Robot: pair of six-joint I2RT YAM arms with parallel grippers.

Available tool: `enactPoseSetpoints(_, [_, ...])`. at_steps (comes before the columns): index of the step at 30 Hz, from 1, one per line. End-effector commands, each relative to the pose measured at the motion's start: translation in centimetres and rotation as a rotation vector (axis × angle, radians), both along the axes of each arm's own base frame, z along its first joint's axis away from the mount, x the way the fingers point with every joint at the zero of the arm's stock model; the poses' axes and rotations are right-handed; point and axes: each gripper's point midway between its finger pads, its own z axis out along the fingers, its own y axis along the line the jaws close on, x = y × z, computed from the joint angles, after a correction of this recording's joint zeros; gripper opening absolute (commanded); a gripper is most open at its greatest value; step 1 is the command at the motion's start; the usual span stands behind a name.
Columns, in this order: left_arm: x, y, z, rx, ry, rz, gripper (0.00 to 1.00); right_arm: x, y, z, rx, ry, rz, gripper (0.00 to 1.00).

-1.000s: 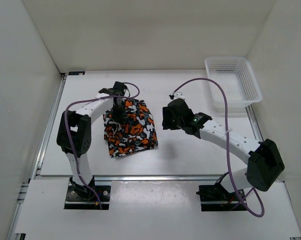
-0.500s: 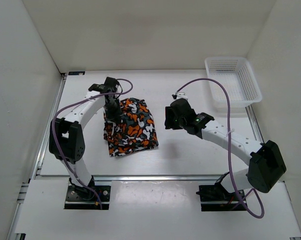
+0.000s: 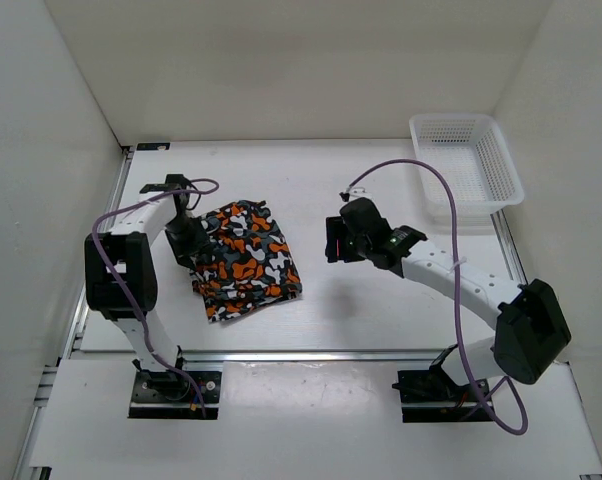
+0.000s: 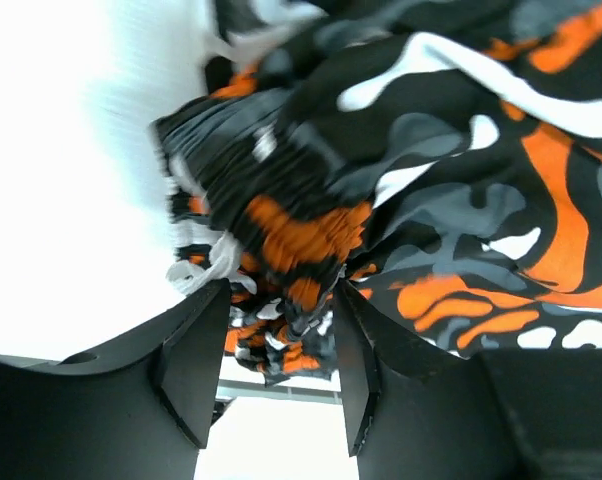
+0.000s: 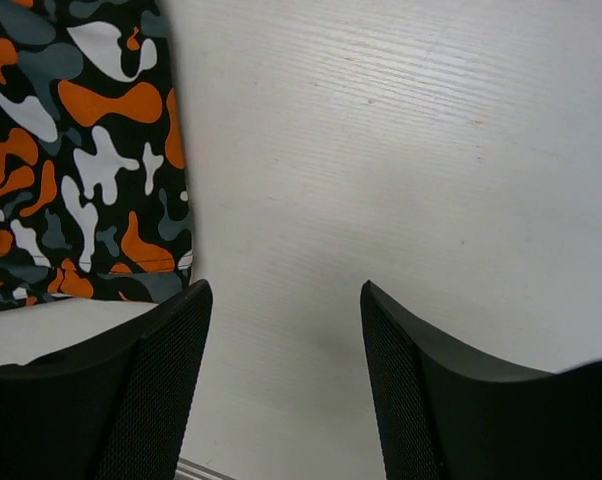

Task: Fold and stack the shorts
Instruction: Fold the shorts

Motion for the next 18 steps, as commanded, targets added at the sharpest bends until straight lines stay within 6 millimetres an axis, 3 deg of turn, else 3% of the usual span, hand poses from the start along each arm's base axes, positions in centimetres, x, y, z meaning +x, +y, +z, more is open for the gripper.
enactPoseSetpoints(1, [1.8,0.5,2.3,-0.019,-0.102,-0.003,0.57,0.2,2.6,1.4,0.05,-0.004,0.111,0.66])
enactPoseSetpoints(5, [2.6,0.9,7.5,0.007,-0.219,0.01,0.55,-0.3,6.9,3.6,0.084,-0.023,0.243,0.54])
enactPoseSetpoints(6, [2.7,0.9,8.4,0.007,-0.239,0.01,0.51,-0.5,8.4,2.6,0.078,0.004,0.276,0.48])
enactPoseSetpoints(7, [2.6,0.5,9.1,0.005,-0.25,-0.002,0.47,-0.6,9.2,2.5,0.075,0.017,0.303,0.33])
enactPoseSetpoints(9, [3.0,0.0,10.5,0.0,-0.283,-0.007,0.31,-0.4,11.6,1.8,0.075,0.057,0.355,0.2])
enactPoseSetpoints(10, [3.0,-0.4,10.5,-0.002,-0.283,-0.019,0.28,-0.3,12.2,1.4,0.075,0.078,0.368,0.11])
enactPoseSetpoints(11, [3.3,-0.4,10.2,-0.002,-0.281,-0.019,0.25,-0.6,13.1,-0.6,0.048,0.124,0.396,0.08])
enactPoseSetpoints(13, [4.2,-2.4,10.1,-0.072,-0.305,-0.057,0.16,-0.3,14.7,-0.8,0.071,0.155,0.43,0.04])
enactPoseSetpoints(14, [4.5,-2.8,9.1,-0.089,-0.288,-0.061,0.15,-0.4,14.9,-3.1,0.04,0.208,0.432,0.03])
enactPoseSetpoints(16, [5.2,-3.5,7.8,-0.102,-0.279,-0.066,0.15,0.0,15.2,-4.4,0.017,0.227,0.423,0.02])
enactPoseSetpoints(17, [6.0,-3.4,6.8,-0.094,-0.286,-0.064,0.15,-0.1,15.1,-6.3,-0.007,0.258,0.42,0.02])
enactPoseSetpoints(18, [6.4,-3.1,4.9,-0.07,-0.246,-0.058,0.13,0.2,15.1,-6.8,-0.02,0.258,0.411,0.02])
